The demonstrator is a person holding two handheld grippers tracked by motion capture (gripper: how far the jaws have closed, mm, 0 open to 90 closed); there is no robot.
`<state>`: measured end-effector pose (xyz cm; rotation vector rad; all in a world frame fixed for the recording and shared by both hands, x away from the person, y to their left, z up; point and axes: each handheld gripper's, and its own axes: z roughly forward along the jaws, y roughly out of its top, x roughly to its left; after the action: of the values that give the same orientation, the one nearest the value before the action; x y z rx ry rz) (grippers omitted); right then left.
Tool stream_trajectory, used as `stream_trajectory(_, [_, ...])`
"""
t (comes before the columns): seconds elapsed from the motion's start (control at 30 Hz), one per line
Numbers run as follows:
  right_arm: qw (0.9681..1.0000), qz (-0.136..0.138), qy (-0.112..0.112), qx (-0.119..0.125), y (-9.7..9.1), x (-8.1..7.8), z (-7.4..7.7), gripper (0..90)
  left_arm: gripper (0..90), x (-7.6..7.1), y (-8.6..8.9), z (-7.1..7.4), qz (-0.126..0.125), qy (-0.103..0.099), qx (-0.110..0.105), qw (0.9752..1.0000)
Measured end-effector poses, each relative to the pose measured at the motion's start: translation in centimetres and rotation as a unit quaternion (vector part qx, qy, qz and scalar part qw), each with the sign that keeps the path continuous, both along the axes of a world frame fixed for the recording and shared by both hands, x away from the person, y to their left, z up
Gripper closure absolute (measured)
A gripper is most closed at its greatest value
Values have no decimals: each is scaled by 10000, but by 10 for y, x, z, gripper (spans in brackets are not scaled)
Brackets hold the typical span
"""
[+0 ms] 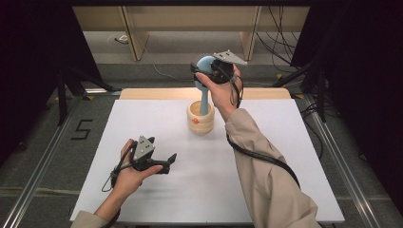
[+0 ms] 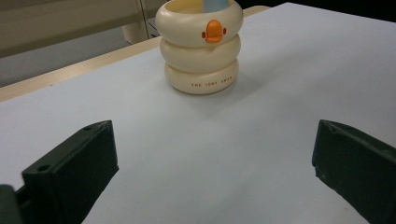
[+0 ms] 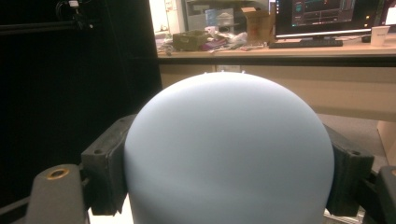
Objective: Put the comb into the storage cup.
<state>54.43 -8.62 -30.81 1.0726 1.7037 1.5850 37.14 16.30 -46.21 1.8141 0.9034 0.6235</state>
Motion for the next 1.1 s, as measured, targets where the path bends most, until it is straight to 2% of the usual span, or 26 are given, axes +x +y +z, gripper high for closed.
stream_trajectory(1.1, [9999, 42, 27, -106, 2, 3, -7, 206, 0, 0, 0, 0, -14, 9, 3, 10000])
